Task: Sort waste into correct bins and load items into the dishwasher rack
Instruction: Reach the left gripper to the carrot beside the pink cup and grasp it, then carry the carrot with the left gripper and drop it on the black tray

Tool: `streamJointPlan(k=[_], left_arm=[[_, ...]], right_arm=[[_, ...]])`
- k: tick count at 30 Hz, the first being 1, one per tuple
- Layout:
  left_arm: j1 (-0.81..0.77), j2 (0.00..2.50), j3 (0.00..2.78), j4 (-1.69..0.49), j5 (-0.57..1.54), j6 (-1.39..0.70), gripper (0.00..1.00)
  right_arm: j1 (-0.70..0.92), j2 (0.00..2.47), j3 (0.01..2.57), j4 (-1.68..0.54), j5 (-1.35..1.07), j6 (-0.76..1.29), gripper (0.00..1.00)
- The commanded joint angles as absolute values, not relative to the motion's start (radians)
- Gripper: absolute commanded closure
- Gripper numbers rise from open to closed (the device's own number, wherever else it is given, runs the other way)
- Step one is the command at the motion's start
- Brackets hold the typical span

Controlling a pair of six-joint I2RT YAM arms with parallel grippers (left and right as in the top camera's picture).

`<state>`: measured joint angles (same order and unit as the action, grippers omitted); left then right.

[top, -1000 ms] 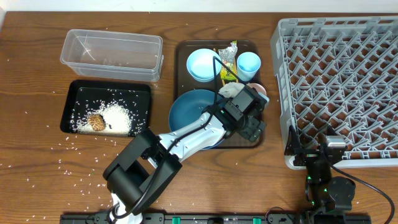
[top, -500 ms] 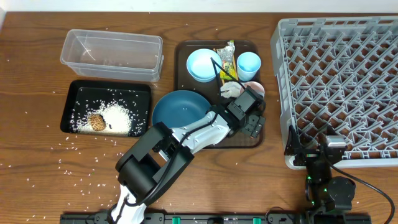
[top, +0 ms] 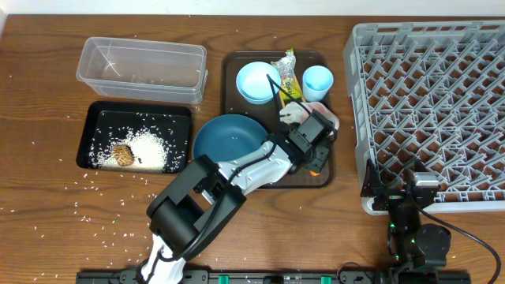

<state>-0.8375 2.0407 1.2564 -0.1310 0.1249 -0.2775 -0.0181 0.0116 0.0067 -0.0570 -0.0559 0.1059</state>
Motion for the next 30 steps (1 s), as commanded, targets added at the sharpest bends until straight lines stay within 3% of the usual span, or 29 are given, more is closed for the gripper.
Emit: streamJointPlan(k=[1,6,15,23,30], left_arm=[[-0.836,2.082,1.250,-0.156,0.162,-0.268,0.72],[-0.836,2.081,1.250,-0.155,0.184,-0.268,0.94],[-0.835,1.980,1.250,-0.180,0.182,-0.218,0.94],[-0.825,1.707,1.250,-0.309,0.089,-0.125,0.94],[-0.698,1.472,1.250,-0.527,-0.010,-0.124,0.94]], right_arm=[[-0.025,0.006,0.006,-0.057,-0.060,0.118,0.01],[-0.025,0.006,0.006,-0.057,-0.060,0.118,0.01],[-0.025,0.006,0.006,-0.057,-0.060,0.118,0.01],[-0.025,0.006,0.006,-0.057,-0.060,0.118,0.01],[-0.025,0.006,0.006,-0.057,-0.060,0.119,0.01]])
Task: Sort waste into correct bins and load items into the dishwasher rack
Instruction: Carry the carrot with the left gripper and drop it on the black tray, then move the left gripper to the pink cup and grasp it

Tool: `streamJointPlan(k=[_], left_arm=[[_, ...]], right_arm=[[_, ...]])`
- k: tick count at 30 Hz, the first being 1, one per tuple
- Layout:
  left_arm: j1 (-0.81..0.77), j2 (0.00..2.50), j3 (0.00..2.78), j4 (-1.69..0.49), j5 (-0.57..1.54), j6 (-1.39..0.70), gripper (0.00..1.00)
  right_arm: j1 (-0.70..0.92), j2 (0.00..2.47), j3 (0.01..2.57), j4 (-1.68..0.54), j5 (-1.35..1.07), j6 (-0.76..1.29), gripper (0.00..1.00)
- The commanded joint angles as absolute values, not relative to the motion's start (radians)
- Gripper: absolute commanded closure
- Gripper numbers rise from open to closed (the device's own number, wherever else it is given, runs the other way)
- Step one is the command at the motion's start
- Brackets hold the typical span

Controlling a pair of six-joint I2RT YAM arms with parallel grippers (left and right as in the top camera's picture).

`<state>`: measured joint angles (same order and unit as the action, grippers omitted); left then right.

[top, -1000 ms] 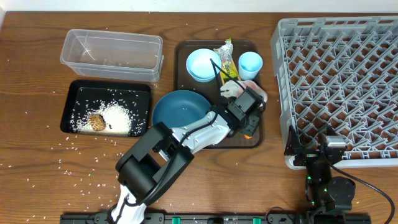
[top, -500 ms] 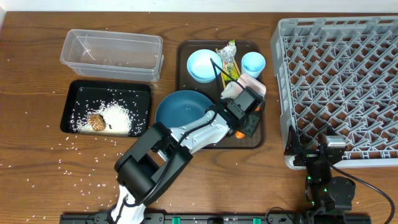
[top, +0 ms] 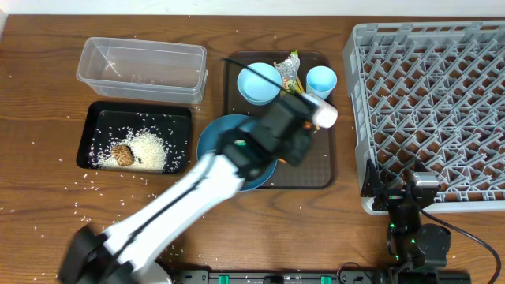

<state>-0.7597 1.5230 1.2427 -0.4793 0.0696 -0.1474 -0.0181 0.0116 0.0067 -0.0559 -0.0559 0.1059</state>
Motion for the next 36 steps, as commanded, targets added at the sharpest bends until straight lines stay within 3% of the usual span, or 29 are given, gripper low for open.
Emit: streamJointPlan(k=[1,5,10,17,27,28,30,31,36], left_arm=[[-0.661,1.449,1.250,-0.577,-0.028,-0.124,0.94],[-0.485,1.401,1.250,-0.777,-0.147,-0.205,0.94],[-0.227,1.399,1.235,-0.908,-0.147,-0.291,0.94],[0.008,1.443,1.093,-0.762,-0.147,-0.290,0.94],[0.069,1.617,1.016,-0.604,-0.147,-0.290,0.93],[0.069,1.629,1.016,-0.591,-0.147,-0.290,0.88],[0.069,1.644,1.016,-0.571,-0.147,-0.290,0.61],[0.069,1.648,1.016,-0.565,-0.147,-0.290,0.54],[0.069,1.648,1.016,-0.548,-0.147,-0.290,0.37]], right_arm=[[-0.025,0.006,0.006,-0.057,-0.060,0.118,0.01],[-0.025,0.006,0.006,-0.056,-0.060,0.119,0.01],[-0.025,0.006,0.006,-0.056,-0.060,0.118,0.01],[-0.025,0.006,0.006,-0.056,-0.060,0.119,0.01],[-0.025,0.006,0.006,-0.056,-0.060,0.118,0.01],[-0.025,0.006,0.006,-0.056,-0.060,0.118,0.01],[-0.025,0.006,0.006,-0.057,-0.060,0.118,0.01],[-0.025,0.006,0.006,-0.057,-0.060,0.118,0.01],[-0.025,0.006,0.006,-0.057,-0.060,0.118,0.01]])
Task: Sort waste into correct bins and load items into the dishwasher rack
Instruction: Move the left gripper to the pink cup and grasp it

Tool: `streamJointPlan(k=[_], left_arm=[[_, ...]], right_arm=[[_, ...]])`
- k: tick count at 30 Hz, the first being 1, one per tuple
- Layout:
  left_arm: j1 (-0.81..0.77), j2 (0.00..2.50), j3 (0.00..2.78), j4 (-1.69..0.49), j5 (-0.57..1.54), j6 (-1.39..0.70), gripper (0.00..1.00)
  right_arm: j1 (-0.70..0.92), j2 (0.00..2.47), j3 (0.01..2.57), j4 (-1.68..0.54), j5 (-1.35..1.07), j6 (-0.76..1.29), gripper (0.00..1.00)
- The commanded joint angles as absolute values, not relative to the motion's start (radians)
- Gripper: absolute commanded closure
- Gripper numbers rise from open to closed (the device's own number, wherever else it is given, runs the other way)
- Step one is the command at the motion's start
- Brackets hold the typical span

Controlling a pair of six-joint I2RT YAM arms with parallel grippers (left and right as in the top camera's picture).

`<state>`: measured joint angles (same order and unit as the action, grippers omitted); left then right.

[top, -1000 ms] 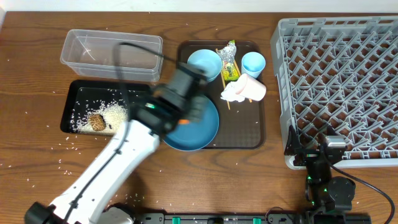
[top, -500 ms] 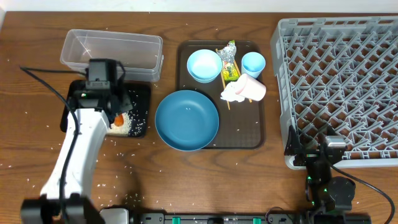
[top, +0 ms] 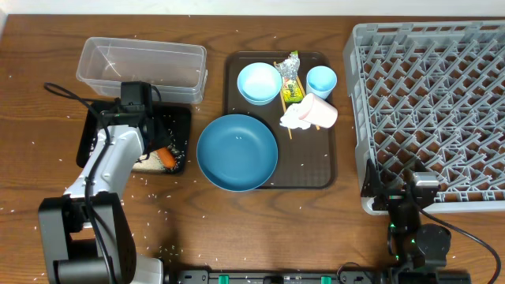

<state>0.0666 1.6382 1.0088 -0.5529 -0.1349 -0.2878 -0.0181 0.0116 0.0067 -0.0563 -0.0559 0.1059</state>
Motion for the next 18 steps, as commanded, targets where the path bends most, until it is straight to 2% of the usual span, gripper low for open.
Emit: streamJointPlan(k=[1,7,10,14,18], left_arm=[[0.069,1.647,1.017,-0.547,-0.147,-0.290,0.34],[0.062,1.581,1.073,-0.583,-0.108,-0.282,0.21],[0.038,1.493,1.126,-0.575,0.100,-0.192,0.01],[-0.036,1.365,1.139,-0.399,0.524,-0.052,0.02],[-0.154,1.347,1.137,-0.212,0.590,-0.072,0.02]], right_arm=[[-0.025,0.006,0.006,-0.057,-0.060,0.118,0.01],[-0.025,0.006,0.006,-0.057,-0.060,0.118,0.01],[-0.025,0.006,0.006,-0.057,-0.060,0.118,0.01],[-0.025,0.006,0.006,-0.057,-0.060,0.118,0.01],[-0.025,0.006,0.006,-0.057,-0.060,0.119,0.01]])
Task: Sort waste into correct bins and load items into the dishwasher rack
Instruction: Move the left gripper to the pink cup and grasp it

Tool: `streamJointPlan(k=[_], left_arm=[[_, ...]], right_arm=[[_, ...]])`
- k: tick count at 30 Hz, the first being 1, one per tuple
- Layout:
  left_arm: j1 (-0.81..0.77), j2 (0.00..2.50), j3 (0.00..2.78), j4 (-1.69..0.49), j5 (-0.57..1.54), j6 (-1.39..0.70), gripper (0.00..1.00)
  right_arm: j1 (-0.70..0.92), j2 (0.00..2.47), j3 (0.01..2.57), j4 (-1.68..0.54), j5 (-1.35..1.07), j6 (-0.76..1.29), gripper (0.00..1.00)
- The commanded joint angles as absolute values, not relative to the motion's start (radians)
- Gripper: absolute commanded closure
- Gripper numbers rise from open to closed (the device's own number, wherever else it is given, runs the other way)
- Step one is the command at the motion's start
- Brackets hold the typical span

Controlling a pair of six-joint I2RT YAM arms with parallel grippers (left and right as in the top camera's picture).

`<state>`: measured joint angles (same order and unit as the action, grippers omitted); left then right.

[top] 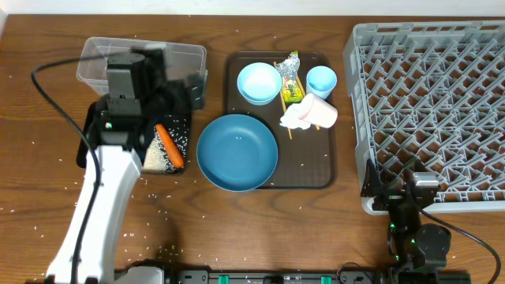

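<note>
An orange carrot piece (169, 147) lies free on the rice at the right end of the black tray (96, 118). My left gripper (180, 85) hovers above it, over the tray's back edge, blurred, and looks open and empty. On the brown serving tray (322, 172) are a light blue bowl (259, 82), a blue cup (319, 80), a tipped pink cup (323, 113) with a crumpled tissue (295, 117), a snack wrapper (290, 79) and chopsticks (285, 118). A big blue plate (237, 152) overlaps the tray's left side. My right gripper (404, 202) rests by the rack's front corner.
A clear plastic bin (142, 57) stands behind the black tray, partly under my left wrist. The grey dishwasher rack (434, 102) fills the right side. Rice grains are scattered over the wooden table at the left.
The left gripper was down in the black tray with the carrot at its tip. Now the carrot lies loose in the tray and the gripper is higher, toward the clear bin.
First my left gripper was down on the brown tray at an orange piece by the pink cup. It then stood lifted above that tray. Later it was low in the black tray with the carrot, which now lies there let go.
</note>
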<state>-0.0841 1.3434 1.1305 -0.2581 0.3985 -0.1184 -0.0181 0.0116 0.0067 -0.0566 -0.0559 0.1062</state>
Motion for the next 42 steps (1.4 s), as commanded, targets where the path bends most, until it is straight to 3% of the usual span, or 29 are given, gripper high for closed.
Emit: streamJointPlan(k=[1,7,15,24,30,33,38,42], left_arm=[[-0.184,1.359,1.137,-0.175,0.587,-0.073,0.02],[-0.362,1.581,1.200,-0.068,0.583,-0.073,0.02],[-0.486,1.914,1.432,-0.229,0.583,0.083,0.01],[-0.577,2.035,1.445,-0.237,0.584,0.088,0.02],[-0.607,2.077,1.445,-0.184,0.583,0.105,0.07],[-0.607,2.103,1.445,-0.159,0.583,0.105,0.18],[-0.608,2.111,1.444,-0.135,0.584,0.099,0.62],[-0.607,2.111,1.444,-0.118,0.585,0.029,0.87]], right_arm=[[-0.025,0.006,0.006,-0.057,-0.060,0.119,0.01],[-0.025,0.006,0.006,-0.057,-0.060,0.119,0.01],[-0.025,0.006,0.006,-0.067,-0.061,0.119,0.01],[-0.025,0.006,0.006,-0.068,-0.060,0.119,0.01],[-0.025,0.006,0.006,-0.068,-0.060,0.119,0.01],[-0.025,0.006,0.006,-0.068,-0.060,0.119,0.01],[-0.025,0.006,0.006,-0.068,-0.060,0.119,0.01],[-0.025,0.006,0.006,-0.068,-0.060,0.118,0.01]])
